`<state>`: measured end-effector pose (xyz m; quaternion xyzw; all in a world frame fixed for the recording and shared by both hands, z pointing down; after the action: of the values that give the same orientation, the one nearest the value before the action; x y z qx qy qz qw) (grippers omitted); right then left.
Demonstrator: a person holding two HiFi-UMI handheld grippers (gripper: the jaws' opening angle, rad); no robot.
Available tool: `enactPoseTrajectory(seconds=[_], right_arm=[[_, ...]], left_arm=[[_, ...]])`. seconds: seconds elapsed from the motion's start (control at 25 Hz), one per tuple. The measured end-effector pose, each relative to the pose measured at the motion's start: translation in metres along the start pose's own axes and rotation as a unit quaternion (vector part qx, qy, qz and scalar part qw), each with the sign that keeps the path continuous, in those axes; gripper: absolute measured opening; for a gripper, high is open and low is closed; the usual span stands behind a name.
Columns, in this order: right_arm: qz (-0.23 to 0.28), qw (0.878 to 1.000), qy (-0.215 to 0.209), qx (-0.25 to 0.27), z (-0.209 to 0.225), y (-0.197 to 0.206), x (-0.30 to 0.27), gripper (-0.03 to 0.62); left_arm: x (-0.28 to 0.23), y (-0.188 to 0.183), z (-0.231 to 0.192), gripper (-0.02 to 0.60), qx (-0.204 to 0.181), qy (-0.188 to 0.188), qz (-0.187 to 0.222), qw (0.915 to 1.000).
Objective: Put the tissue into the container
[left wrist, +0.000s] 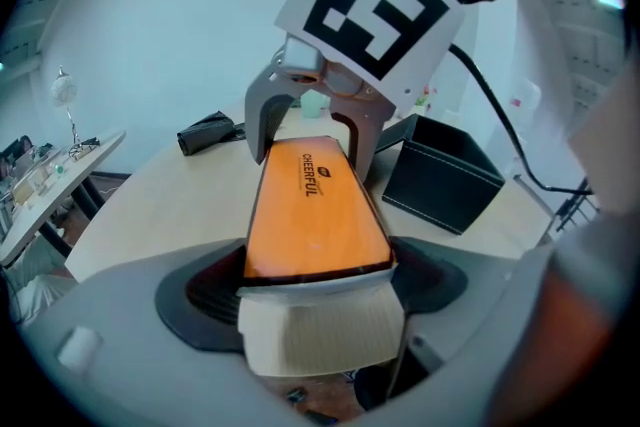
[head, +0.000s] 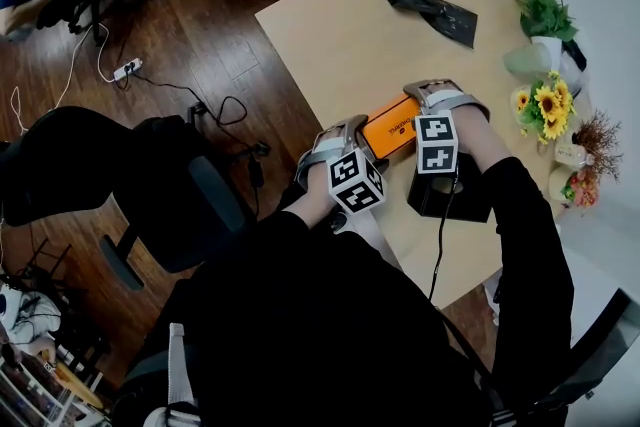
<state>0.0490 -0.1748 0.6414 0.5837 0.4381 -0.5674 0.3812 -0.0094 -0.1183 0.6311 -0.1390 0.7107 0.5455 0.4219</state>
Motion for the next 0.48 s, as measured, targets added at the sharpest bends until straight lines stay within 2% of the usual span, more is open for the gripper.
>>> enactPoseTrajectory(seconds=[0.28, 0.48], right_arm=[[0.031, 0.996, 0.039, -0.074, 0.013, -0.02, 0.032, 0.482], [0.025, 0.991, 0.059, -0.122, 0.01, -0.014, 0.075, 0.48]], left_arm=[[0.037, -0.003, -0.025, 0.419, -0.076, 0.024, 0.014, 0.9967], [0.068, -0.033, -0.025, 0.416, -0.126, 0.044, 0.014, 0.9909]])
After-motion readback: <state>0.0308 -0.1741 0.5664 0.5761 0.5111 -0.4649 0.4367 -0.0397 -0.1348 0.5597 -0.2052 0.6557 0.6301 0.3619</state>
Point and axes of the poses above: the fingertips, and each gripper's own axes: x backward along the fingers, z to its right, y out of its underside, the point moved 2 cm from there along x, backward along the fingers, and after that the axes turned 2 degrees about -x, right-handed, at the moved point
